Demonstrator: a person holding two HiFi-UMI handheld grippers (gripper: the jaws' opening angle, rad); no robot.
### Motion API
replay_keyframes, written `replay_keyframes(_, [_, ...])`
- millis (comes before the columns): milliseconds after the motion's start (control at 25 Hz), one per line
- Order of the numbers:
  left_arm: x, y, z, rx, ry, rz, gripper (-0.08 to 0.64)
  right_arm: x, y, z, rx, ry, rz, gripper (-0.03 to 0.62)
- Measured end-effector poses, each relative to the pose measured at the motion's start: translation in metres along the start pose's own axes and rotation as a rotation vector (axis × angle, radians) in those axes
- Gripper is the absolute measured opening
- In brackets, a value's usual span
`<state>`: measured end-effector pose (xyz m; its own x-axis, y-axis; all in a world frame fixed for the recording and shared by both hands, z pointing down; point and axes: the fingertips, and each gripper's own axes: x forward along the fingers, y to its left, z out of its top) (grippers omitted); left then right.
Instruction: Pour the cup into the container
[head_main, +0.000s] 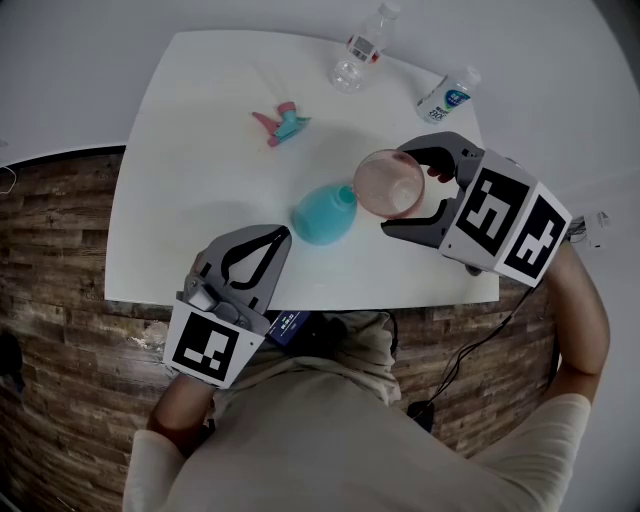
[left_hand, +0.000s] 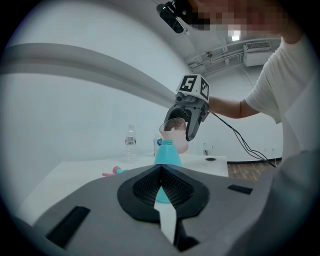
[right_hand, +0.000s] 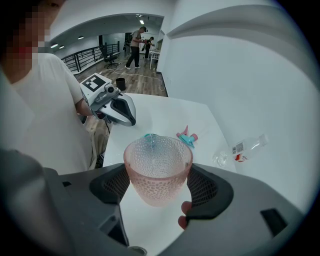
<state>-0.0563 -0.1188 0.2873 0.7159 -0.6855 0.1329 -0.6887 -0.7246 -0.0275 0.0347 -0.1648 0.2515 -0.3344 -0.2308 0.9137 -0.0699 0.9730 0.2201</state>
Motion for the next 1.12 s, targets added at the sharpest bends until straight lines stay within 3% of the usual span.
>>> replay_keyframes(1120, [-0.0018,0.0002,-0.0019,-0.007,-0.001,0.003,0.011,0.0009,0.0004,0.0009,-0.045,0.062,-0.005,0.365])
